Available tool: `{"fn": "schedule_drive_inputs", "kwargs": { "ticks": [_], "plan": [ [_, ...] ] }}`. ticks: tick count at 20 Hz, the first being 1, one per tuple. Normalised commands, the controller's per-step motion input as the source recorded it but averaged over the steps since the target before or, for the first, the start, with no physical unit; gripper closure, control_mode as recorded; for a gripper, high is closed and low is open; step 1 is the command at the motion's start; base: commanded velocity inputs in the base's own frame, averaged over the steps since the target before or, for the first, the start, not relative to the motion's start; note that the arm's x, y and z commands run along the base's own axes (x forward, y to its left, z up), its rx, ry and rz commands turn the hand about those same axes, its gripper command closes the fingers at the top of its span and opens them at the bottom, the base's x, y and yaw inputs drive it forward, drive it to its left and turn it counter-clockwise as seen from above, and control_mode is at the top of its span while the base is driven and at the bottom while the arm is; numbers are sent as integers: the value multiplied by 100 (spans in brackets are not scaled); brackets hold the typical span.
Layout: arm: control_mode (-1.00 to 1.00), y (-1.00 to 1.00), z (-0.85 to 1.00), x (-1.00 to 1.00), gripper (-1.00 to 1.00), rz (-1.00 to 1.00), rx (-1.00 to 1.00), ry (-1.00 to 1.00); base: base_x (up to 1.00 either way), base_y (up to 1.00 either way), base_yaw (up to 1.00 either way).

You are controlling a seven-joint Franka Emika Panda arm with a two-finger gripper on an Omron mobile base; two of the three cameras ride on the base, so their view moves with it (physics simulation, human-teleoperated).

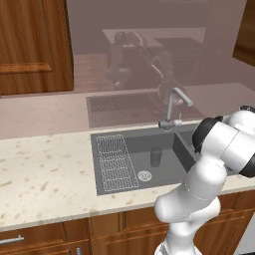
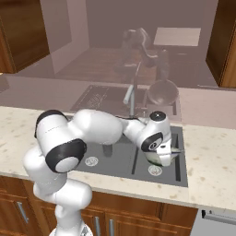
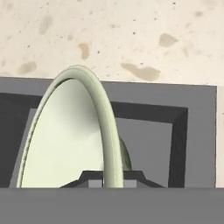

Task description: Place the glass cup in the left basin and the bowl in the right basin of the sink.

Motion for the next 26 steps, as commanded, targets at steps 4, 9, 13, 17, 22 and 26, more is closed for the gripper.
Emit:
{"fn": "schedule_drive_inputs", "kwargs": {
  "ticks": [4, 9, 13, 17, 22, 26],
  "plan": [
    [-100, 0, -23, 33, 100, 0, 11, 0, 0, 0, 0],
    [-100, 0, -30, 35, 100, 0, 7, 0, 0, 0, 0],
    [-100, -2, -36, 22, 100, 0, 0, 0, 0, 0, 0],
    [-100, 0, -41, 11, 100, 0, 0, 0, 0, 0, 0],
    [-100, -4, -39, 11, 100, 0, 0, 0, 0, 0, 0],
    [-100, -5, -41, 15, 100, 0, 0, 0, 0, 0, 0]
  ]
}}
